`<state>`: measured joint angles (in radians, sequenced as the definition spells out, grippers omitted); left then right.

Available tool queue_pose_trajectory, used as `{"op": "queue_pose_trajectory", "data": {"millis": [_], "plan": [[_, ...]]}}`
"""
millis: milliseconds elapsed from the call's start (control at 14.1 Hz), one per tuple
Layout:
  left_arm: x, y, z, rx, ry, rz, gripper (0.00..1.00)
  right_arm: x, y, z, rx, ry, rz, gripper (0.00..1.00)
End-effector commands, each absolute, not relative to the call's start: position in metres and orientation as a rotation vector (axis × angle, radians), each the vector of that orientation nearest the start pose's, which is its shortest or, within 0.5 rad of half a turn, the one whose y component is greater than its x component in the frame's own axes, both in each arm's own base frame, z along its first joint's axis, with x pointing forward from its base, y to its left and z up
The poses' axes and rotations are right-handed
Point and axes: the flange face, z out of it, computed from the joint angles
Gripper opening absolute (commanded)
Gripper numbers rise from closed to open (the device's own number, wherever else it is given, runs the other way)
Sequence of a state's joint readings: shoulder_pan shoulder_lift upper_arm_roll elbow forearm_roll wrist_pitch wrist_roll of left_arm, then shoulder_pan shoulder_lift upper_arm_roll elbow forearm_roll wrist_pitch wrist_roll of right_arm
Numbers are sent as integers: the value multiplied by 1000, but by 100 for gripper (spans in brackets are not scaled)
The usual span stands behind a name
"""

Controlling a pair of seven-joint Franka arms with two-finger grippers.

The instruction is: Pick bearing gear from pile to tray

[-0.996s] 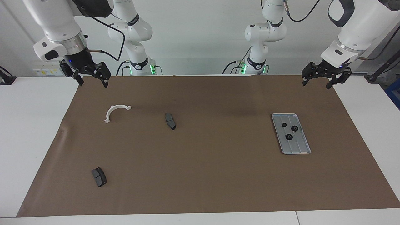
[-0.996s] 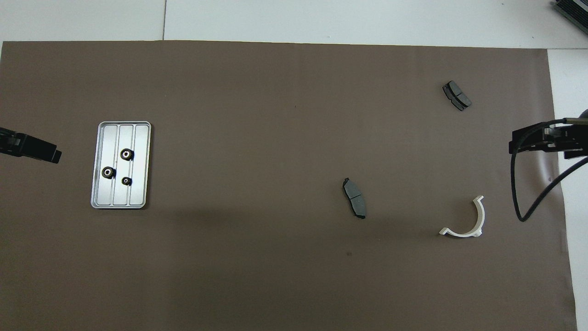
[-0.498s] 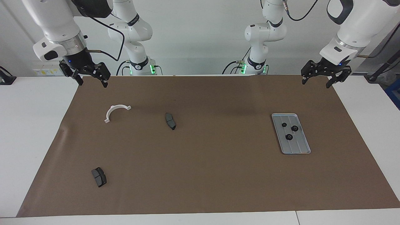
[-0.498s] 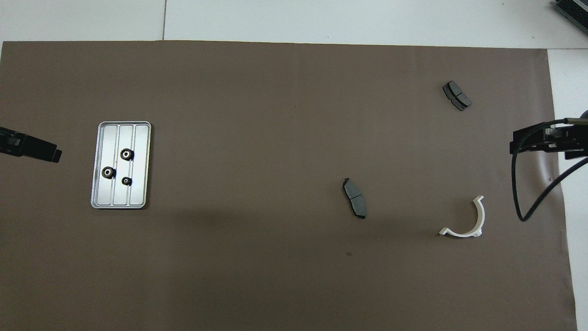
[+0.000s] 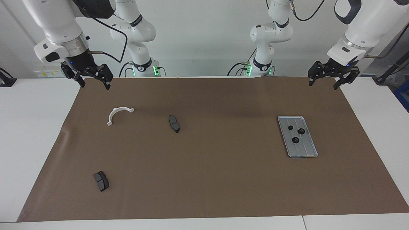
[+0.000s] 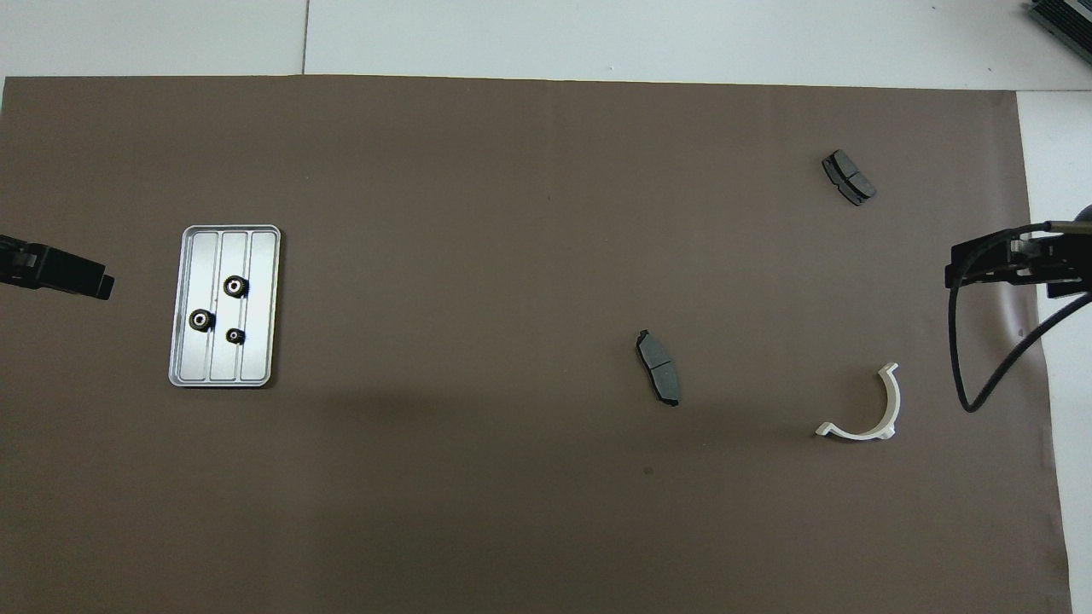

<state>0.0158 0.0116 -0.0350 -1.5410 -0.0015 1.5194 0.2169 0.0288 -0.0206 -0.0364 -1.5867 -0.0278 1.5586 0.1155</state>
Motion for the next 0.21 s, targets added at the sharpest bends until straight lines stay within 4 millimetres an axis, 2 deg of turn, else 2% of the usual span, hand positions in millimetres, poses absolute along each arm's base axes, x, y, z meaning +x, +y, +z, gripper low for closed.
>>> {"op": "queue_pose_trajectory", "data": {"millis": [0, 142], "plan": [[550, -12, 633, -3132, 323, 26, 100, 536, -7, 628, -3158, 221, 24, 100], [550, -13, 633, -3132, 326, 26, 100, 535, -10, 626, -3156, 223, 37, 100]]}}
